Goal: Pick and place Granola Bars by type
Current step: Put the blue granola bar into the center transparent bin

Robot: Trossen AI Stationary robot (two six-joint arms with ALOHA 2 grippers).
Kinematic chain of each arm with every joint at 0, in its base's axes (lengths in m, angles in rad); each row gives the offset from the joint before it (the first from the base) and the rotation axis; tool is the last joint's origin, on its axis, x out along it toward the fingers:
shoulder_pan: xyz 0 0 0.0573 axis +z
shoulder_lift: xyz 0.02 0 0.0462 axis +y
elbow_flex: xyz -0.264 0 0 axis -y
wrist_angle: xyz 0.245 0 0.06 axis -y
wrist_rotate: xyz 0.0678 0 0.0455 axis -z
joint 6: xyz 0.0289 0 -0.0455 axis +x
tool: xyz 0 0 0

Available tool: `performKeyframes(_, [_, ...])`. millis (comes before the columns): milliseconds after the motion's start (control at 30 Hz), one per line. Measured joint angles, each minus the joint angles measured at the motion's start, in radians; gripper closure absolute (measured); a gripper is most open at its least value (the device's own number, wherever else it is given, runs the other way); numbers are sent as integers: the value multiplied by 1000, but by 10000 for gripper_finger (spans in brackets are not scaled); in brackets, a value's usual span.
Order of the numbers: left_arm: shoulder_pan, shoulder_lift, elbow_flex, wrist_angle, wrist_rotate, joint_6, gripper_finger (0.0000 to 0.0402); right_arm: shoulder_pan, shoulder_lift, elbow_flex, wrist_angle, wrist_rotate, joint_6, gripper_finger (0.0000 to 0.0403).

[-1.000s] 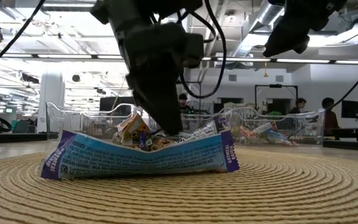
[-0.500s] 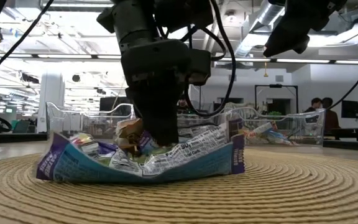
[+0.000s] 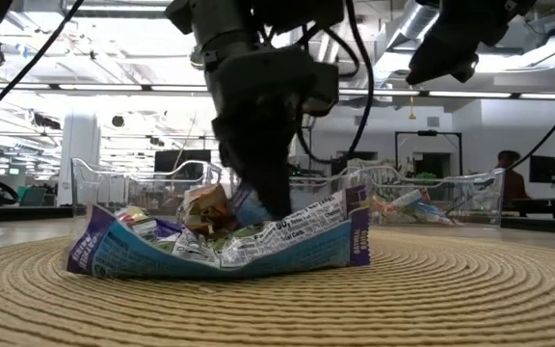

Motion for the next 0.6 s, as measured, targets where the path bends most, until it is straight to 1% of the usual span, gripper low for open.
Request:
performKeyframes(100, [1, 0, 39, -14, -15, -10, 358, -1, 0, 0, 50, -17, 9, 280])
performKeyframes(233, [14, -1, 116, -87, -83, -7, 348, -9, 0, 0, 115, -53, -6, 280])
performKeyframes(300, [29, -1, 160, -147, -123, 3, 349, -18, 0, 0, 126, -51, -11, 280])
performKeyframes(367, [54, -2, 204, -210, -170, 22, 354, -37, -3, 0, 127, -41, -14, 280])
performKeyframes(500, [118, -3, 288, -337, -260, 95, 364, -88, -6, 0, 136, 24, -16, 280])
performKeyframes(600, [179, -3, 340, -409, -300, 152, 366, -138, -9, 0, 154, 54, -30, 280])
